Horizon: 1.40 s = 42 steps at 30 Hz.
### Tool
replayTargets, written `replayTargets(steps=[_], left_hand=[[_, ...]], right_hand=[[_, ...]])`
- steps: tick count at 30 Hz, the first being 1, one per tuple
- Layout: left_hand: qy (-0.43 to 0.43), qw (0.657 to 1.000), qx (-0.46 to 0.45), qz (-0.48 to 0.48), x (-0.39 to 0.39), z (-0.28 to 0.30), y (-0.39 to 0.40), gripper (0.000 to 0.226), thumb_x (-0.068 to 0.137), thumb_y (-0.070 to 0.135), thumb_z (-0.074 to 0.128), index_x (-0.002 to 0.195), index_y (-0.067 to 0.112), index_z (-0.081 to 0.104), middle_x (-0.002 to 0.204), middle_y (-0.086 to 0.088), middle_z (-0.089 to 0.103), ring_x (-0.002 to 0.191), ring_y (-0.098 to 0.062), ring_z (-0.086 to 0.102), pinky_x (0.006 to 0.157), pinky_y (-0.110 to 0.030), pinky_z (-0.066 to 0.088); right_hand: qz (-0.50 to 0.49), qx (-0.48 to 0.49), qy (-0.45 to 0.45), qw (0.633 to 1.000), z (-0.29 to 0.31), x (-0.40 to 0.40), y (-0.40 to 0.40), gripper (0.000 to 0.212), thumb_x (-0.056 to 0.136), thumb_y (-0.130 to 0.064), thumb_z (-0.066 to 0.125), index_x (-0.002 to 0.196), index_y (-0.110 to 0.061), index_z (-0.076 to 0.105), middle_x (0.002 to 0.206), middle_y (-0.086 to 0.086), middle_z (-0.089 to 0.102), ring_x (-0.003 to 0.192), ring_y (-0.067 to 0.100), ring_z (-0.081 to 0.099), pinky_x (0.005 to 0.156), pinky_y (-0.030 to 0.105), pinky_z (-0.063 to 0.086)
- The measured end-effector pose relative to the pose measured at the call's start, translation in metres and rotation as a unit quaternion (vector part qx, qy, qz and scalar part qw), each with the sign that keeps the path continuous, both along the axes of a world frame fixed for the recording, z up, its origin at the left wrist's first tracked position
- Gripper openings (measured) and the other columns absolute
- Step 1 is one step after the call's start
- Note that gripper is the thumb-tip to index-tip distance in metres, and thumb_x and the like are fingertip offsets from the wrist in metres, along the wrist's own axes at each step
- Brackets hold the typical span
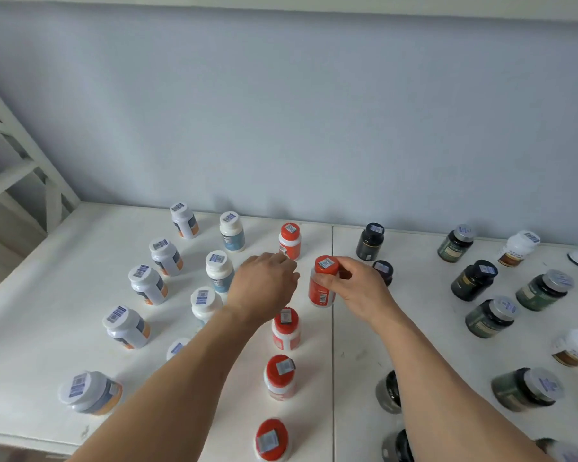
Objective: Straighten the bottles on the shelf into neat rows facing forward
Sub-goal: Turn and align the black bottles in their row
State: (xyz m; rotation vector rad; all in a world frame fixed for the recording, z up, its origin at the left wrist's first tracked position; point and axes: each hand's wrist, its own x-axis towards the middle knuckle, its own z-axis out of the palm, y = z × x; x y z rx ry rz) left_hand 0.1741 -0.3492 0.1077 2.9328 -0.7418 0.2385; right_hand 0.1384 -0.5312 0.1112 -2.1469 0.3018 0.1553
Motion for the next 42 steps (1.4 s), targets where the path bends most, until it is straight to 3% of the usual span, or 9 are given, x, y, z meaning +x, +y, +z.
replayTargets(steps=[7, 18, 23, 29, 33, 37, 42], left_hand=[[0.006, 1.0, -0.009, -0.021, 0.022, 0.002, 0.034, 0.034, 0.099, 0.039, 0.041, 0.111, 0.019, 0.066, 0.106, 0.003, 0.069, 0.095, -0.019, 0.064, 0.079, -0.032, 0.053], [0.017, 1.0, -0.015, -0.019, 0.038, 0.0, 0.055, 0.034, 0.1, 0.038, 0.041, 0.11, 0.019, 0.067, 0.109, 0.003, 0.069, 0.097, -0.018, 0.063, 0.076, -0.03, 0.05], [0.035, 0.999, -0.02, -0.022, 0.039, -0.001, 0.055, 0.036, 0.101, 0.04, 0.038, 0.119, 0.022, 0.063, 0.118, 0.005, 0.066, 0.105, -0.017, 0.061, 0.083, -0.029, 0.049], [0.042, 0.998, -0.034, -0.03, 0.036, 0.001, 0.047, 0.036, 0.1, 0.041, 0.039, 0.117, 0.021, 0.064, 0.114, 0.004, 0.067, 0.103, -0.017, 0.061, 0.082, -0.031, 0.051], [0.037, 0.998, -0.045, -0.039, 0.035, 0.007, 0.032, 0.034, 0.099, 0.04, 0.042, 0.114, 0.02, 0.065, 0.111, 0.002, 0.067, 0.099, -0.02, 0.061, 0.078, -0.035, 0.053], [0.039, 0.994, -0.059, -0.078, 0.023, 0.016, 0.003, 0.035, 0.099, 0.04, 0.045, 0.125, 0.022, 0.061, 0.125, 0.003, 0.064, 0.107, -0.019, 0.06, 0.083, -0.031, 0.05], [0.09, 0.991, -0.072, -0.069, 0.012, 0.021, -0.044, 0.042, 0.098, 0.042, 0.046, 0.135, 0.023, 0.053, 0.136, 0.005, 0.056, 0.117, -0.019, 0.056, 0.089, -0.034, 0.052]], right_hand=[[-0.013, -0.008, 0.0, 1.0, 0.003, 0.017, 0.042, 0.056, 0.087, -0.046, 0.067, 0.137, -0.026, 0.052, 0.135, -0.004, 0.059, 0.125, 0.02, 0.054, 0.108, 0.043, 0.041], [-0.007, -0.026, 0.058, 0.998, -0.022, 0.043, 0.069, 0.062, 0.086, -0.049, 0.066, 0.141, -0.026, 0.047, 0.141, -0.003, 0.055, 0.128, 0.023, 0.053, 0.11, 0.045, 0.039], [-0.013, -0.043, 0.073, 0.996, -0.03, 0.043, 0.073, 0.064, 0.085, -0.051, 0.066, 0.142, -0.028, 0.046, 0.142, -0.003, 0.054, 0.13, 0.023, 0.052, 0.11, 0.045, 0.037], [0.016, -0.02, 0.081, 0.996, -0.018, 0.037, 0.07, 0.072, 0.081, -0.041, 0.077, 0.143, -0.031, 0.042, 0.145, -0.004, 0.05, 0.133, 0.022, 0.047, 0.112, 0.048, 0.037], [-0.006, -0.006, 0.024, 1.0, 0.005, 0.026, 0.044, 0.068, 0.082, -0.038, 0.077, 0.142, -0.028, 0.046, 0.143, -0.005, 0.05, 0.127, 0.015, 0.049, 0.104, 0.036, 0.042], [-0.074, -0.014, -0.048, 0.996, 0.024, 0.016, -0.001, 0.052, 0.082, -0.038, 0.075, 0.131, -0.031, 0.057, 0.129, -0.006, 0.057, 0.112, 0.009, 0.054, 0.091, 0.026, 0.041], [-0.079, -0.015, -0.024, 0.997, 0.022, 0.007, -0.057, 0.059, 0.084, -0.034, 0.073, 0.139, -0.027, 0.05, 0.131, -0.007, 0.048, 0.108, 0.01, 0.049, 0.086, 0.025, 0.036]])
